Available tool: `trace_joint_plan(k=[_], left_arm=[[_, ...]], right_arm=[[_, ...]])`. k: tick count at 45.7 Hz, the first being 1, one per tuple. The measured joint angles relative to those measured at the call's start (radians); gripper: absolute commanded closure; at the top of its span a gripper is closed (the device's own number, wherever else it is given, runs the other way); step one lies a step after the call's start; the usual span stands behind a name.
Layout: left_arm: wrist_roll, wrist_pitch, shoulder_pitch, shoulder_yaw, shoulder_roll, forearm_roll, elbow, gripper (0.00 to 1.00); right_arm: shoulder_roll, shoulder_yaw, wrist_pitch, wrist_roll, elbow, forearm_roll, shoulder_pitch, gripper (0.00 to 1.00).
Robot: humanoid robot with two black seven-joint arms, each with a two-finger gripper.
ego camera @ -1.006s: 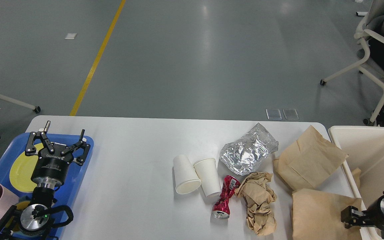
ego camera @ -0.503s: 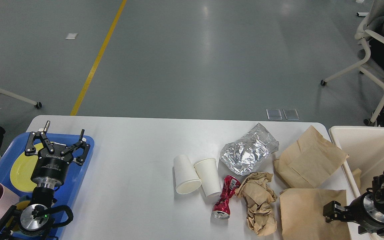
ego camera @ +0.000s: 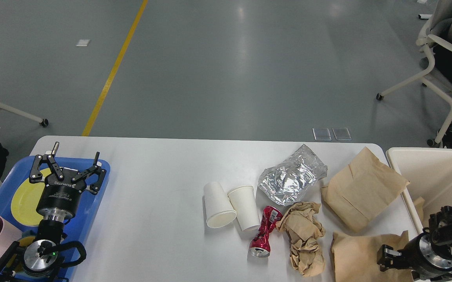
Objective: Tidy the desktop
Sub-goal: 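Lower the right gripper onto the brown paper bag near the bin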
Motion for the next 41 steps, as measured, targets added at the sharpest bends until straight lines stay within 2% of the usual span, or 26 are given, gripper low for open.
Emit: trace_joint_plan(k=[6, 28, 36, 41], left_arm=[[0.0, 0.0, 0.0, 0.0, 0.0, 0.0, 0.0, 0.04], [0.0, 0.0, 0.0, 0.001, 0.0, 0.0, 0.0, 0.04], [0.0, 0.0, 0.0, 0.001, 0.0, 0.0, 0.0, 0.04], [0.0, 0.0, 0.0, 0.001, 0.0, 0.0, 0.0, 0.04]], right_arm=[[0.024, 0.001, -0.024, -0.001, -0.01, -0.001, -0.04, 1.0], [0.043, 0.002, -0.038, -0.003, -0.009, 0.039, -0.058, 1.0], [0.034, -0.002, -0.01, -0.005, 0.001, 0.065, -0.016, 1.0], [0.024, -0.015, 0.047, -0.017, 0.01, 0.106, 0.037, 1.0]])
